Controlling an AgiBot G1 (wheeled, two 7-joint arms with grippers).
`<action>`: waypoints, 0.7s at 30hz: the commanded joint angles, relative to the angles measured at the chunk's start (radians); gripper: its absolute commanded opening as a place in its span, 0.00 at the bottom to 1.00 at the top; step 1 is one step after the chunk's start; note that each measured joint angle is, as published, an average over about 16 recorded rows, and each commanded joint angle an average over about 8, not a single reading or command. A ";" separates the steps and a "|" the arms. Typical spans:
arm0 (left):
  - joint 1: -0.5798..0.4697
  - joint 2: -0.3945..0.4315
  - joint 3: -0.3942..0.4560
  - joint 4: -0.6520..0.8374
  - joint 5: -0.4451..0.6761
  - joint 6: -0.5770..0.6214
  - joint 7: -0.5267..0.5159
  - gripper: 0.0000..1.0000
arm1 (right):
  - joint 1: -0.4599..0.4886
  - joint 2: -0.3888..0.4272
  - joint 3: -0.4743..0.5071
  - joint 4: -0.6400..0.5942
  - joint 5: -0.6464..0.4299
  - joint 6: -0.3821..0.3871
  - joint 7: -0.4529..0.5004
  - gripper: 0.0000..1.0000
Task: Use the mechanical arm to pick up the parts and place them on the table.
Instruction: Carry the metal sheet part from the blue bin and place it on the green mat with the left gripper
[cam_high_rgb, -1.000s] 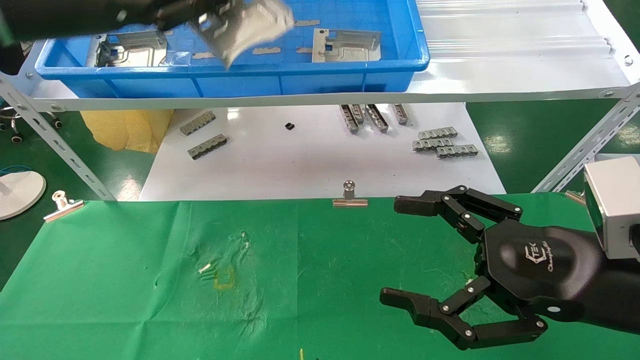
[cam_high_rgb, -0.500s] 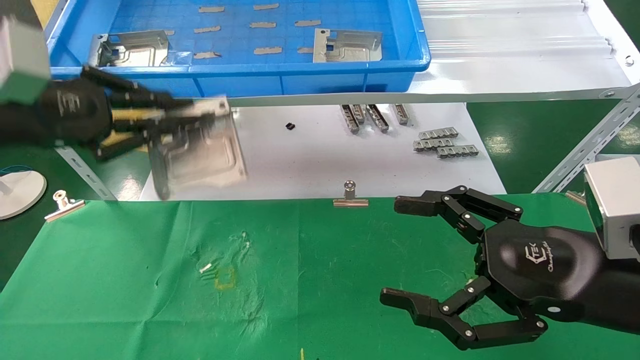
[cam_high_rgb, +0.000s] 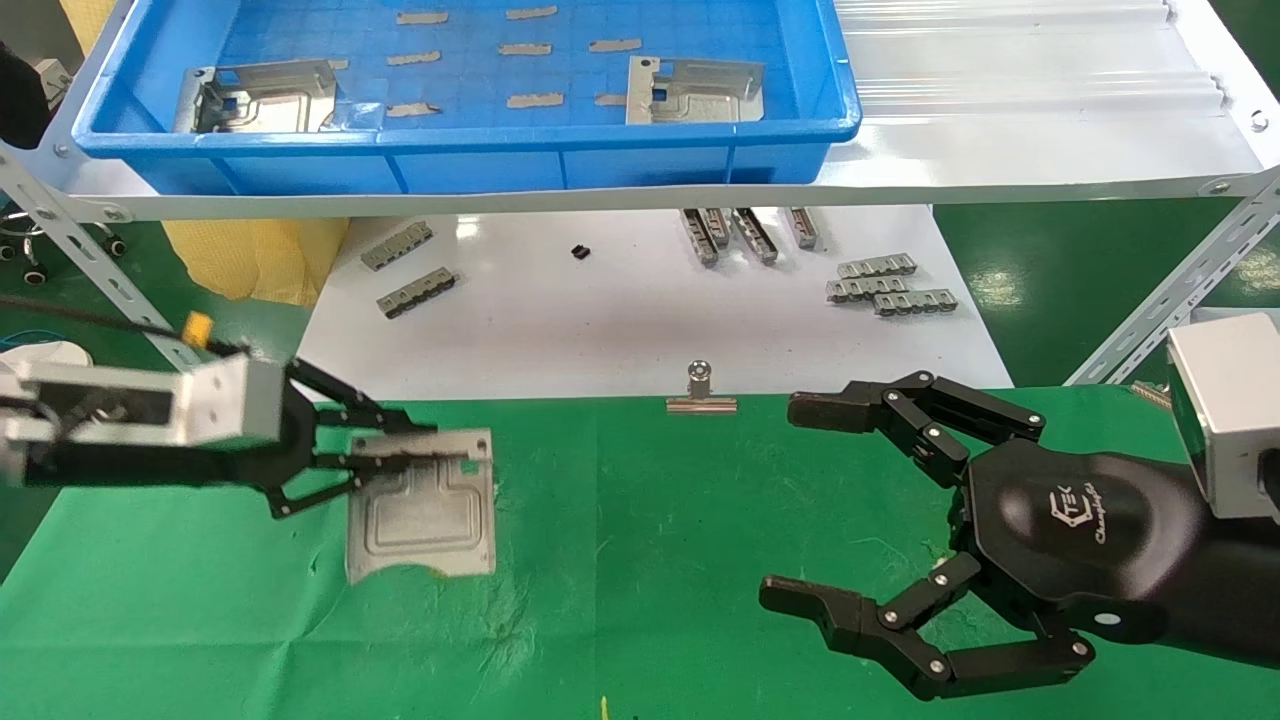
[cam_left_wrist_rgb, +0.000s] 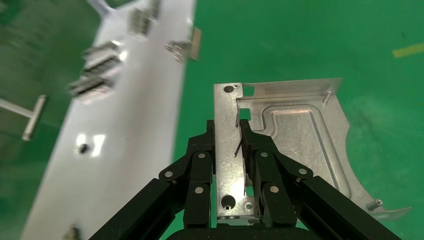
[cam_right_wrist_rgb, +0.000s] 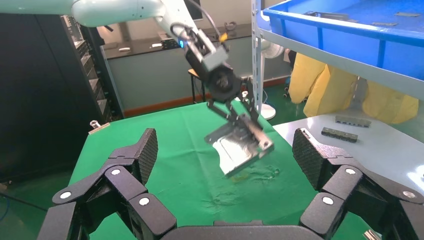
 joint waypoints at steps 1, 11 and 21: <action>0.008 0.015 0.015 0.025 0.014 -0.005 0.047 0.00 | 0.000 0.000 0.000 0.000 0.000 0.000 0.000 1.00; 0.032 0.091 0.035 0.149 0.043 -0.092 0.165 1.00 | 0.000 0.000 0.000 0.000 0.000 0.000 0.000 1.00; 0.035 0.104 0.035 0.191 0.042 -0.078 0.227 1.00 | 0.000 0.000 0.000 0.000 0.000 0.000 0.000 1.00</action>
